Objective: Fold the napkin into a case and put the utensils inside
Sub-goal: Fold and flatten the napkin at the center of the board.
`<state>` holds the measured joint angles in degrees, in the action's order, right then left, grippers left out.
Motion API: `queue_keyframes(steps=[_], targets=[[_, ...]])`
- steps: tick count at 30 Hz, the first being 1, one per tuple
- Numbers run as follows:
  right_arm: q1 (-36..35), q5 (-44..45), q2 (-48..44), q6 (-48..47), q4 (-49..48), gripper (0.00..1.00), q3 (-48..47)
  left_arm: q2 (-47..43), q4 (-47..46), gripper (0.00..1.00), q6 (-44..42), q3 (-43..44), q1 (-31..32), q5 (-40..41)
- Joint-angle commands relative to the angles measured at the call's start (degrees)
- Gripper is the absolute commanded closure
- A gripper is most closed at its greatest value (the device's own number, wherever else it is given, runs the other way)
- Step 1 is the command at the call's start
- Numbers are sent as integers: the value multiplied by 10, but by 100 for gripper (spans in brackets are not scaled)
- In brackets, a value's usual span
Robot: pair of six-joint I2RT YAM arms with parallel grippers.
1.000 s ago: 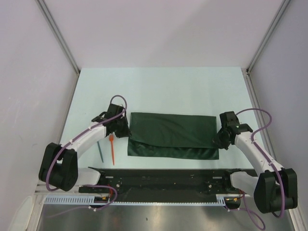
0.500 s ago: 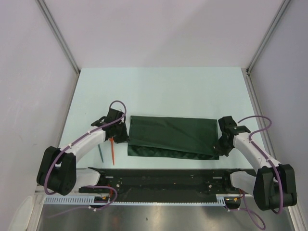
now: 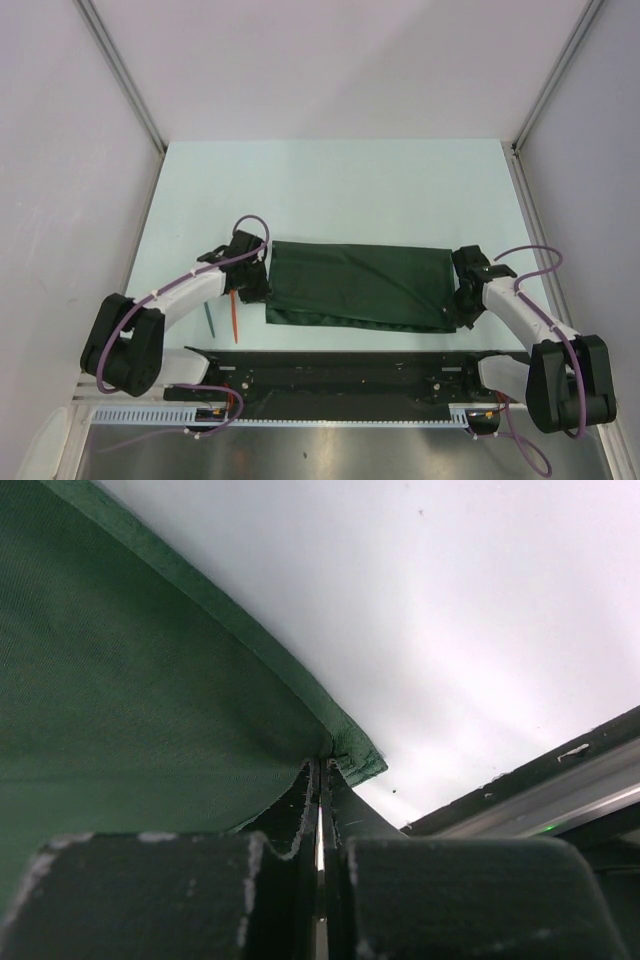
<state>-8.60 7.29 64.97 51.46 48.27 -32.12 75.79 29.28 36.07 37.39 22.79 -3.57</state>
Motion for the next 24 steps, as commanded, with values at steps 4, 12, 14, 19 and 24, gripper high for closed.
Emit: queue_keyframes(steps=[4, 12, 14, 19, 24], targets=[[-10, 39, -12, 7, 16, 100, -7, 5, -4, 100, 13, -15, 5, 24], [-15, 50, -7, 13, 27, 99, -13, -11, 17, 100, 15, -21, 11, 22], [-15, 50, -5, 10, 26, 99, -14, -24, 30, 100, 17, -19, 12, 23], [-15, 54, 3, 7, 26, 99, -14, -50, 46, 100, 24, -14, 14, 4], [-17, 55, 2, 11, 26, 99, -12, -76, 63, 100, 30, -20, 17, 12]])
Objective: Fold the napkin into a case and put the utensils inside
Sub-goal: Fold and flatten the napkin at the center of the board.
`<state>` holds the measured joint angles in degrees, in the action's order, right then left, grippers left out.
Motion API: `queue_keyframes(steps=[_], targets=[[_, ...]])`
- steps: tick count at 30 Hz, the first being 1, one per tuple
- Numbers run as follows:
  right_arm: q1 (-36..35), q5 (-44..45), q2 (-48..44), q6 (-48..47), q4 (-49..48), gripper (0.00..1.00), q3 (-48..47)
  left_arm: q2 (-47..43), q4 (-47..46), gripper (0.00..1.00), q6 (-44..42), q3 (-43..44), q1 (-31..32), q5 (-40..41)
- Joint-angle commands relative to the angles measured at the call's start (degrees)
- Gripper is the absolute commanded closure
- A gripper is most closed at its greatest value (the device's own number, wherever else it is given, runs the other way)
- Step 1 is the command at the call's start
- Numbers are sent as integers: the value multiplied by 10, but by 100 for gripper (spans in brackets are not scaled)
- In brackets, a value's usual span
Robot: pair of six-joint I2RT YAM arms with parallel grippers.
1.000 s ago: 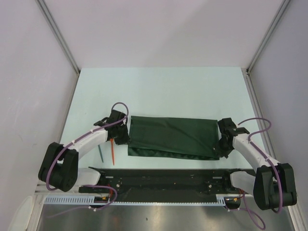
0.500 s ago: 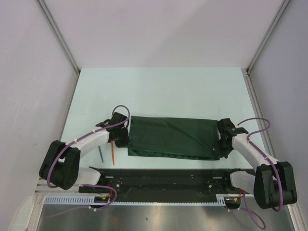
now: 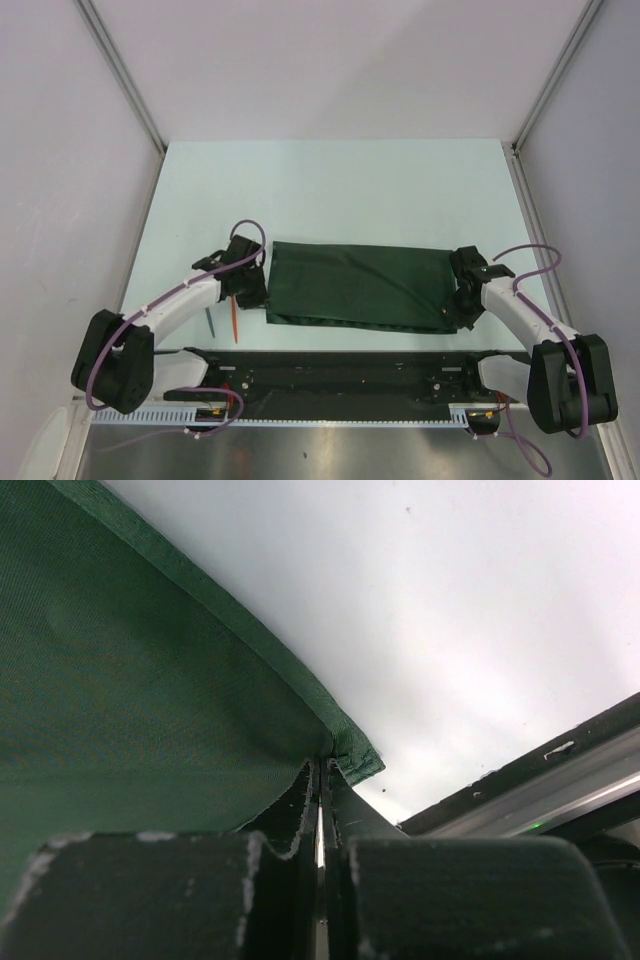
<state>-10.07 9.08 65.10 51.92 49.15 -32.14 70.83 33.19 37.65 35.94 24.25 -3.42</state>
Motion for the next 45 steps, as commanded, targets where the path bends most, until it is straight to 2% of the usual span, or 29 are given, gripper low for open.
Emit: queue_keyframes(steps=[1, 17, 20, 24, 25, 27, 30, 31, 32, 33, 34, 35, 36, 38, 40, 41, 42, 43, 45], targets=[[-3, 38, 1, 5, 17, 99, -12, -27, 24, 100, 16, -9, 4, 10], [-11, 39, 15, 9, 10, 96, -11, 34, 3, 100, 33, -26, 15, 29], [-15, 40, 16, 12, 11, 89, -9, 35, 10, 100, 36, -24, 15, 32], [-26, 38, 7, 13, 14, 71, -8, 38, 17, 100, 41, -17, 15, 51], [-27, 38, 3, 12, 17, 69, -11, 38, 17, 100, 41, -16, 15, 42], [-28, 47, -8, 6, 30, 58, -26, 27, 16, 100, 39, -18, 15, 24], [-29, 71, -37, -5, 58, 38, -61, -7, 13, 77, 37, -21, 15, -18], [-29, 77, -43, -8, 66, 34, -71, -16, 26, 65, 38, -18, 15, -23], [-28, 84, -54, -13, 76, 28, -81, -26, 36, 61, 36, -9, 15, -21], [-29, 84, -58, -21, 77, 27, -102, -45, 47, 57, 34, -1, 15, -19], [-29, 86, -61, -31, 78, 22, -111, -55, 70, 50, 29, 9, 15, -19], [-28, 95, -63, -39, 73, 13, -121, -64, 80, 47, 19, 32, 15, -8], [-27, 96, -67, -58, 59, 10, -128, -71, 90, 42, 14, 46, 15, -4], [-5, 81, -66, -121, -8, 7, -130, -91, 82, 42, -13, 80, 15, 3], [9, 55, -57, -159, -72, 12, -126, -90, 14, 45, -22, 91, 14, -14], [21, 40, -52, -157, -117, 21, -127, -82, -17, 47, -25, 102, 14, -30], [27, 18, -46, -164, -146, 24, -129, -69, -52, 54, -22, 102, 14, -78], [28, -2, -37, -178, -180, 27, -122, -52, -132, 61, -19, 101, 13, -100], [34, -57, -25, -198, -270, 32, -111, 17, -186, 76, -1, 113, 12, -141]])
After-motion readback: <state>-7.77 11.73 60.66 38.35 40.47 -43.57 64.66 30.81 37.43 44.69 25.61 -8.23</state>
